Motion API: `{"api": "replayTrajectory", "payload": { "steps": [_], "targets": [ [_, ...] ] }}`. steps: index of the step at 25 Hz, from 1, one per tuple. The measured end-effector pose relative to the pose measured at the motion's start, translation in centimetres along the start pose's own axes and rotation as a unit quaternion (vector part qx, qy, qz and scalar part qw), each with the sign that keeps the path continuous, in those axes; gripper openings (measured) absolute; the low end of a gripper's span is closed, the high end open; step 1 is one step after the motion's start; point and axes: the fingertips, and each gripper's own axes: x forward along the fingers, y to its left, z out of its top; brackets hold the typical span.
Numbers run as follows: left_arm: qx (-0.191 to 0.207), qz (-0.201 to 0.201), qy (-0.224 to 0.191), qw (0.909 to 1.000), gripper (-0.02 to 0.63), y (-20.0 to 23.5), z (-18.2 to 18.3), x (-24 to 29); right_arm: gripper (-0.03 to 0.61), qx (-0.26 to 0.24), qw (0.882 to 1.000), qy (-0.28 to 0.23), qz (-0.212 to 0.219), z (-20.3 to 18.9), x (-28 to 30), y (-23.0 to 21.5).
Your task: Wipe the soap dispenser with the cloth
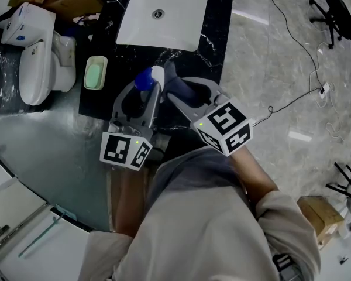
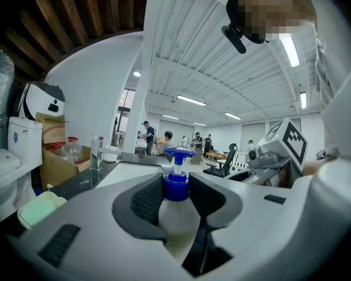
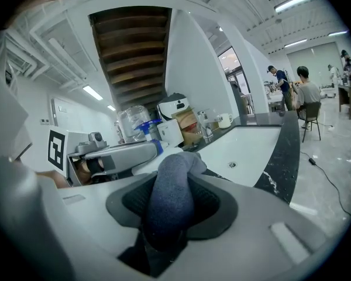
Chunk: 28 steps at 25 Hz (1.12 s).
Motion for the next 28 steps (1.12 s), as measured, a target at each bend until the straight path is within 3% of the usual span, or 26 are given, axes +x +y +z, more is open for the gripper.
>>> {"api": "replayTrajectory", "payload": {
  "steps": [28],
  "targets": [
    [0.001,-0.031,-0.008,0.9995,0.138,-0.5,-0.1,-0.1,0.14,-0.051,0.998,-0.045,0.006,6.2,-1.0,-0.4]
  ]
}}
